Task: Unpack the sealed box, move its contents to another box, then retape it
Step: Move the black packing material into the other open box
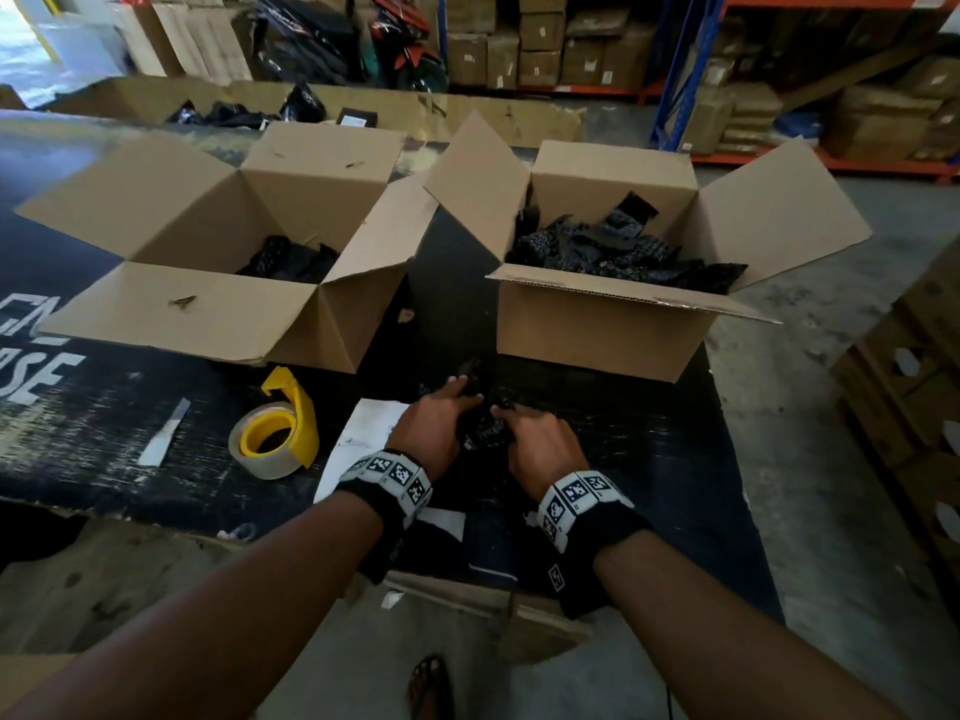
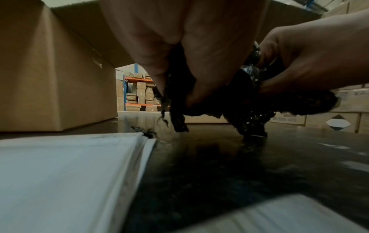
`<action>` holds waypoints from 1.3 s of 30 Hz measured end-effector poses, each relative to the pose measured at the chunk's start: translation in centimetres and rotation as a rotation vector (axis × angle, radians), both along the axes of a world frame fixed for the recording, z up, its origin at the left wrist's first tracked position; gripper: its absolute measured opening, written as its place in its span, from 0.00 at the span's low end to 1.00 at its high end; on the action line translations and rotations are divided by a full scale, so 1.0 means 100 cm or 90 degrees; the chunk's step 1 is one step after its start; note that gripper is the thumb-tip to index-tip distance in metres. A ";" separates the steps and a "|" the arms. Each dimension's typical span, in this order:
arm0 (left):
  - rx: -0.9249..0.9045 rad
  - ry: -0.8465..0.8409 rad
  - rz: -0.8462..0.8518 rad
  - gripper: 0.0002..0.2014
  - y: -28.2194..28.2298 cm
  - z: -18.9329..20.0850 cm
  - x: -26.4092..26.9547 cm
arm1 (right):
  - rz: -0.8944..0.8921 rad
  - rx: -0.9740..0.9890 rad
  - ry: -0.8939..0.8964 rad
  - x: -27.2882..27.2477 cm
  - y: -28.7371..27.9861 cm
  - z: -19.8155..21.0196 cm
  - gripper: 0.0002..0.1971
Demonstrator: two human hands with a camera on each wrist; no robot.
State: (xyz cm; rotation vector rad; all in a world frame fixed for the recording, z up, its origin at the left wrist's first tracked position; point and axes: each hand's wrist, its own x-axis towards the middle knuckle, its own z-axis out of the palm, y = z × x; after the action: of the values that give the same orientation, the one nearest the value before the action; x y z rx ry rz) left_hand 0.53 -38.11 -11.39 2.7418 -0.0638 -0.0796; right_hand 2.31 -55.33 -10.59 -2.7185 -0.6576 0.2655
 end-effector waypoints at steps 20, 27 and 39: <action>-0.013 0.003 -0.095 0.20 0.007 -0.035 0.028 | -0.003 -0.018 0.044 0.020 0.007 -0.022 0.30; -0.018 0.017 -0.081 0.30 0.007 -0.024 0.023 | -0.028 -0.044 0.038 0.021 -0.003 -0.022 0.31; -0.002 0.021 -0.079 0.27 -0.014 -0.040 -0.026 | 0.019 -0.183 0.086 -0.004 -0.009 -0.011 0.16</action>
State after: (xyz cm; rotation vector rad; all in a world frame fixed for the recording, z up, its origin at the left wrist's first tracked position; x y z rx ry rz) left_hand -2.12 -39.54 -15.36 2.7299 -0.2254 -0.1593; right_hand 1.95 -56.23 -11.65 -2.9272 -0.6676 0.5875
